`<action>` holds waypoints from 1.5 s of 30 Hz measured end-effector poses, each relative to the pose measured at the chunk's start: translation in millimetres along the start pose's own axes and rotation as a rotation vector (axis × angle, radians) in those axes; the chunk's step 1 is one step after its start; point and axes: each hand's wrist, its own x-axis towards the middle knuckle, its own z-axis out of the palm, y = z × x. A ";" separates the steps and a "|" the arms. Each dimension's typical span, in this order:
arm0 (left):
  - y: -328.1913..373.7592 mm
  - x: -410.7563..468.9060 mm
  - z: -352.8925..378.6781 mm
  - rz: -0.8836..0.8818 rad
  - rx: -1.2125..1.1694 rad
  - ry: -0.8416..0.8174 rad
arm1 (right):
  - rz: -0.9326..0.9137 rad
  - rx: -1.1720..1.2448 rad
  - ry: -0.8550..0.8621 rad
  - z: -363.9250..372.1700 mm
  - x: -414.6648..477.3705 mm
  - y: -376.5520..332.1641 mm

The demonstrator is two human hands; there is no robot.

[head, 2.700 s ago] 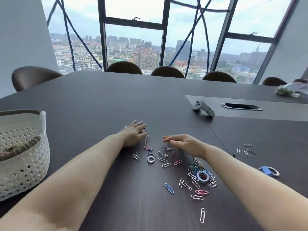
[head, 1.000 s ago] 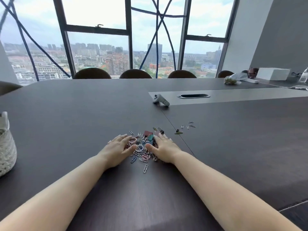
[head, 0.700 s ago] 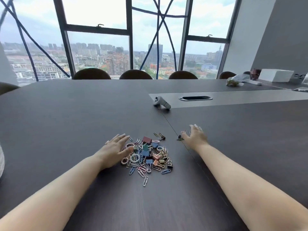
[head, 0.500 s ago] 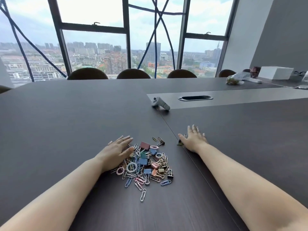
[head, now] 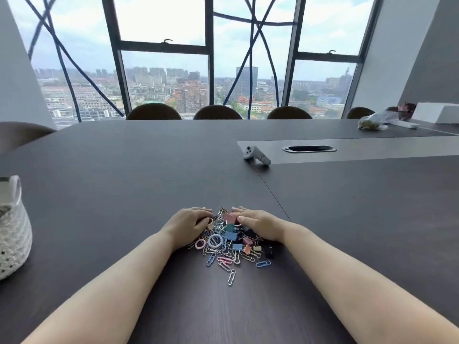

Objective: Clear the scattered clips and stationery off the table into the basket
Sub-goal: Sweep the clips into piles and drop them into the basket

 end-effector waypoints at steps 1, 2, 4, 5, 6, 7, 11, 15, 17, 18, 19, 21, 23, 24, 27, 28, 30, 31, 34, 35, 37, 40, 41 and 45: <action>0.5 -4.7 -0.9 -0.015 -0.019 0.007 | -0.009 0.059 0.002 2.9 -9.4 -3.1; 1.0 -9.7 -2.6 -0.034 -0.058 0.020 | -0.017 0.111 0.012 4.3 -19.2 -5.7; 3.8 -22.4 -9.8 -0.078 -0.159 0.044 | -0.023 0.163 0.058 2.5 -39.0 -9.0; 4.4 -29.1 -13.1 -0.077 -0.202 0.052 | -0.031 0.135 0.089 0.8 -49.0 -7.8; 4.1 -35.6 -14.9 -0.058 -0.213 0.036 | -0.040 0.071 0.114 0.3 -58.6 -5.4; 4.5 -41.8 -15.4 -0.030 -0.178 -0.020 | -0.041 -0.008 0.121 1.7 -66.9 -3.1; 20.6 -55.1 -0.5 0.075 0.207 -0.281 | 0.026 -0.293 0.070 21.1 -72.6 -1.0; 21.9 -37.6 8.6 -0.034 0.209 -0.256 | 0.137 -0.374 0.145 26.4 -50.5 -3.8; 17.8 -31.2 6.7 -0.058 0.208 -0.184 | 0.189 -0.390 0.168 24.6 -40.8 -4.3; 16.0 -29.4 6.2 -0.045 0.208 -0.132 | 0.195 -0.392 0.188 24.2 -36.7 -4.9; 14.8 -28.7 6.2 -0.027 0.204 -0.079 | 0.185 -0.390 0.223 24.2 -33.1 -5.3; 14.2 -29.3 6.3 0.003 0.204 -0.002 | 0.133 -0.373 0.324 24.4 -29.8 -5.5; 14.5 -31.3 6.9 0.007 0.199 0.026 | 0.085 -0.362 0.398 25.1 -30.1 -4.6; 15.6 -32.9 7.1 -0.001 0.194 0.029 | 0.071 -0.363 0.418 25.8 -30.9 -4.4; 19.7 -36.6 7.0 -0.025 0.242 0.066 | 0.081 -0.376 0.452 28.3 -33.3 -5.4; 21.1 -37.5 7.1 -0.027 0.266 0.082 | 0.092 -0.382 0.461 29.1 -34.0 -6.2; 22.8 -39.3 7.5 -0.028 0.291 0.105 | 0.103 -0.400 0.471 30.4 -35.2 -8.1; 22.9 -40.3 7.5 -0.025 0.294 0.111 | 0.103 -0.409 0.472 31.1 -36.0 -8.8; 21.5 -42.2 6.9 -0.023 0.301 0.120 | 0.093 -0.417 0.469 32.1 -38.1 -11.4; 20.3 -42.3 6.7 -0.026 0.299 0.120 | 0.082 -0.409 0.470 31.9 -38.6 -11.9; 17.6 -41.7 6.4 -0.028 0.279 0.120 | 0.050 -0.370 0.489 30.0 -40.2 -13.9; 14.4 -42.5 4.6 -0.019 0.256 0.129 | 0.000 -0.328 0.526 28.4 -42.4 -16.5; 13.2 -42.8 3.8 -0.020 0.251 0.136 | -0.008 -0.333 0.527 29.0 -42.5 -17.3; 13.2 -42.4 0.6 -0.044 0.226 0.176 | -0.010 -0.342 0.544 30.0 -38.8 -21.6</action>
